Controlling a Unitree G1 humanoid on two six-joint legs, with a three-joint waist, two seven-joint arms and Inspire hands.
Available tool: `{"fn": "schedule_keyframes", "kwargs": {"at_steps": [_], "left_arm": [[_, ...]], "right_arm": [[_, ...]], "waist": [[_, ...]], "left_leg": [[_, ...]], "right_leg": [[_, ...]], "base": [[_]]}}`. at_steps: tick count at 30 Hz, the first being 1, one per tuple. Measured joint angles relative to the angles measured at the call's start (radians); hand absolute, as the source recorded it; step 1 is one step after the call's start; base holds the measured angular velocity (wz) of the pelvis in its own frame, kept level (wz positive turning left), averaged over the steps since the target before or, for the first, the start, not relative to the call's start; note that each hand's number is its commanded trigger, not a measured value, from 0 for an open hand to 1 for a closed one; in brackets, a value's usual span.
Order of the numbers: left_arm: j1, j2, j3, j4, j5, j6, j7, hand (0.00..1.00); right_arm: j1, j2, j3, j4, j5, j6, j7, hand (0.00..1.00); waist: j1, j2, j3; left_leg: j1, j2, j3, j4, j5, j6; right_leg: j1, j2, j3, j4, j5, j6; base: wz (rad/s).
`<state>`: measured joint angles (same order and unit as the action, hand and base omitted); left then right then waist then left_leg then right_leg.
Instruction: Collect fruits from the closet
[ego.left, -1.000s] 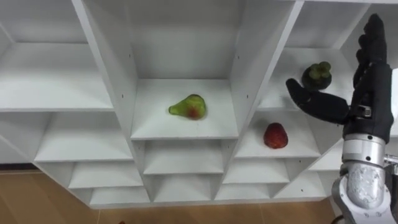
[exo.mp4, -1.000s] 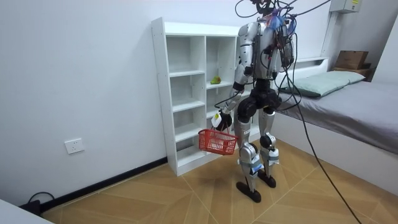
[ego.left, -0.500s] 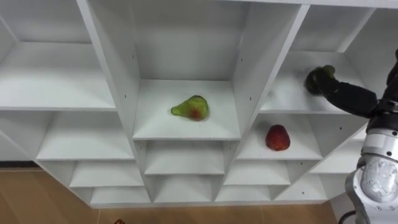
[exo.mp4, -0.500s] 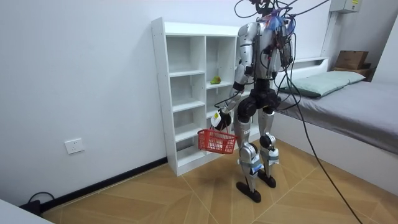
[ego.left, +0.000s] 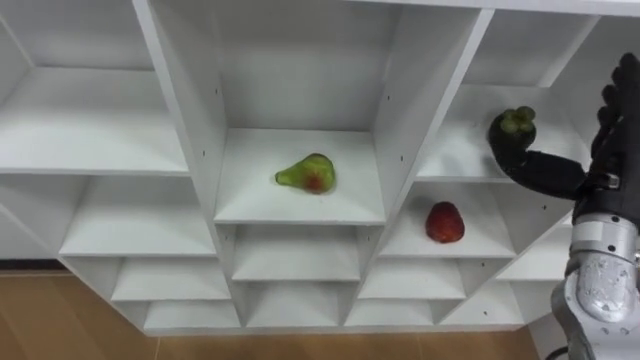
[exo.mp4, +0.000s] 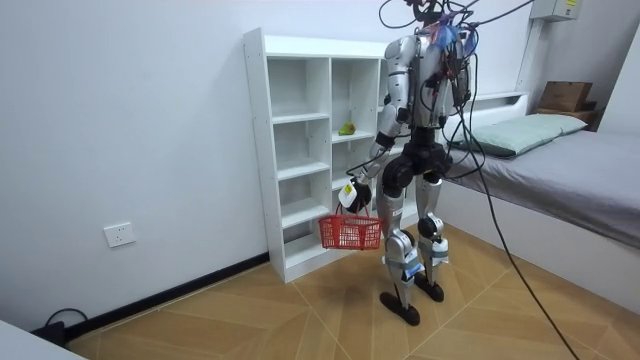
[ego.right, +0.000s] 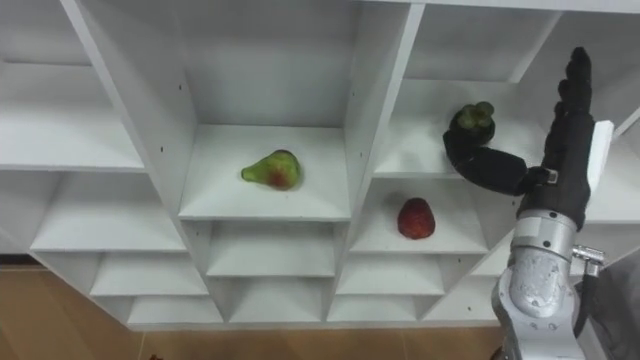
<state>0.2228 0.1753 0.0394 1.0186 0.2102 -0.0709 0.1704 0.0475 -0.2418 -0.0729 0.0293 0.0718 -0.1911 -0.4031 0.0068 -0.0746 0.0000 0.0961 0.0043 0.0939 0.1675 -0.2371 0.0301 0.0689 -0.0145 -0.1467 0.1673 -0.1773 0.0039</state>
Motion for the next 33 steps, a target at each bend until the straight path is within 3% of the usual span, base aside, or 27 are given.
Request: {"fn": "schedule_keyframes", "kwargs": {"at_steps": [6, 12, 23, 33], "left_arm": [[0.005, -0.001, -0.004, 0.0, -0.001, 0.001, -0.006, 1.0], [-0.001, -0.005, -0.006, 0.0, -0.001, 0.009, -0.009, 1.0], [-0.008, -0.008, -0.005, -0.001, 0.0, 0.028, -0.025, 1.0], [0.029, -0.008, -0.002, -0.041, 0.027, 0.029, -0.028, 1.0]], "right_arm": [[-0.013, 0.0, 0.001, 0.011, 0.0, 0.005, 0.003, 0.0], [-0.045, 0.0, 0.005, 0.07, -0.029, 0.011, 0.002, 0.0], [-0.048, -0.001, 0.013, 0.083, -0.035, 0.019, 0.016, 0.0], [-0.07, -0.002, 0.011, 0.125, -0.04, 0.022, 0.059, 0.0]], "waist": [[0.005, -0.006, 0.0006], [0.017, 0.01, 0.0096], [0.029, 0.019, 0.0062], [0.029, 0.016, 0.0044]], "left_leg": [[0.0, 0.0, -0.005, 0.0, 0.0, 0.0], [0.001, 0.002, -0.004, 0.0, 0.0, 0.0], [-0.002, 0.004, -0.013, 0.0, 0.003, -0.001], [-0.002, 0.003, -0.013, 0.001, 0.004, -0.001]], "right_leg": [[0.003, -0.001, -0.004, -0.001, 0.0, 0.0], [0.004, -0.002, -0.005, -0.001, 0.0, 0.0], [0.005, -0.003, -0.02, -0.001, 0.0, 0.0], [0.011, -0.003, -0.022, 0.0, 0.0, 0.0]], "base": [[0.01], [0.0], [0.02], [0.0]]}}
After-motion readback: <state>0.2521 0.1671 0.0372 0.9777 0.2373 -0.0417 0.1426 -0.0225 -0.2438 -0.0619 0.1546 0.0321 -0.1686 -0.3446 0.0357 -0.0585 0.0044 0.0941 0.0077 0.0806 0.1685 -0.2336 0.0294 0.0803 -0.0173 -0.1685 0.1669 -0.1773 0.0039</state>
